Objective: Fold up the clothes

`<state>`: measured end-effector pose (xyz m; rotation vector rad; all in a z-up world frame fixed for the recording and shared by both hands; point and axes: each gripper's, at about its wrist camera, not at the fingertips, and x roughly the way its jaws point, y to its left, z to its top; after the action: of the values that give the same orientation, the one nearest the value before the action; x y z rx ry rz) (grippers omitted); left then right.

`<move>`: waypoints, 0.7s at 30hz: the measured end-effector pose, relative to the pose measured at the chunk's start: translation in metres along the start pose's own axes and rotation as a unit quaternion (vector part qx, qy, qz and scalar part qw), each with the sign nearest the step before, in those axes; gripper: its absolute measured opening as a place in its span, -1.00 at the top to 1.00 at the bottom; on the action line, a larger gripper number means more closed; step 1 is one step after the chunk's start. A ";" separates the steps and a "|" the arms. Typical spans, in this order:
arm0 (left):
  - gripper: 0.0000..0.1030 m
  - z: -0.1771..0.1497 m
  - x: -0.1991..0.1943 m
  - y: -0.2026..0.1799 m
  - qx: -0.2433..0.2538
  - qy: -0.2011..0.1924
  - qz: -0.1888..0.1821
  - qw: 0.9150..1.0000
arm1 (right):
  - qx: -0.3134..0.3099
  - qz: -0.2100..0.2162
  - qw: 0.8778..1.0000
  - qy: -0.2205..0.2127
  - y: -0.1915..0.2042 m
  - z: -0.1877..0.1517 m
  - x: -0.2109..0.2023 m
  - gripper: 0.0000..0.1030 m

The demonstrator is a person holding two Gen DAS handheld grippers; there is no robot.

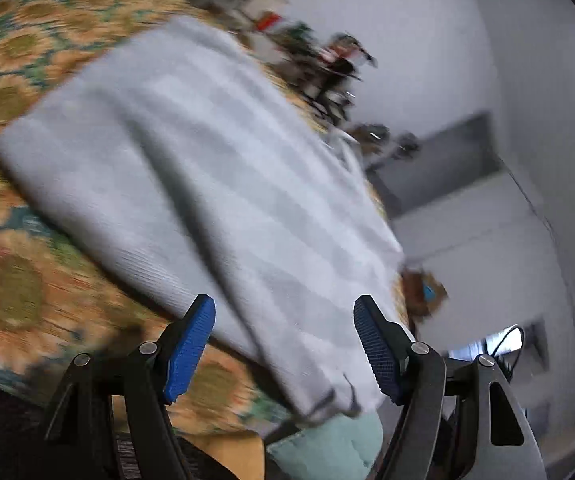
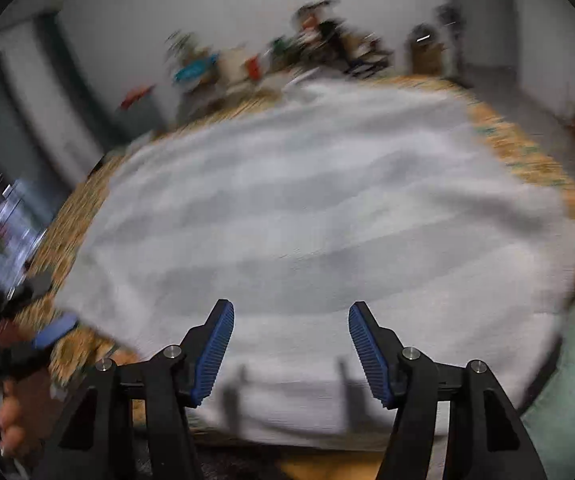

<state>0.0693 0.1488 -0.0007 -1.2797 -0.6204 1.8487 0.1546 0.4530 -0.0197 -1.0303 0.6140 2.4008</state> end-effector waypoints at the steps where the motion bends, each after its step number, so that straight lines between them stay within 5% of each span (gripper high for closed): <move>1: -0.40 -0.005 0.006 -0.011 0.015 0.011 -0.008 1.000 | 0.020 -0.020 1.000 -0.014 -0.015 0.002 -0.011 -0.25; 5: -0.40 -0.026 0.047 -0.058 0.073 0.073 -0.012 0.995 | 0.125 -0.081 0.988 -0.040 -0.083 -0.011 -0.043 -0.32; 9: -0.40 -0.056 0.089 -0.080 0.090 0.152 0.000 0.984 | 0.228 -0.123 0.966 0.006 -0.148 -0.062 -0.041 -0.37; 13: -0.40 -0.073 0.108 -0.080 0.086 0.192 -0.002 0.978 | 0.334 -0.058 0.938 0.075 -0.187 -0.125 0.008 -0.33; 18: -0.40 -0.068 0.084 -0.074 0.080 0.144 0.012 0.986 | 0.417 0.071 0.901 0.094 -0.197 -0.151 0.062 -0.23; 20: -0.40 -0.057 0.074 -0.072 0.074 0.116 0.018 0.990 | 0.408 0.106 0.904 0.073 -0.193 -0.143 0.067 -0.16; 21: -0.40 -0.052 0.067 -0.070 0.069 0.102 0.018 0.992 | 0.387 0.116 0.912 0.067 -0.186 -0.137 0.069 0.27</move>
<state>0.1287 0.2412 -0.0037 -1.3715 -0.3557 1.7301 0.2922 0.5412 -0.1970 -0.7840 1.6438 1.9468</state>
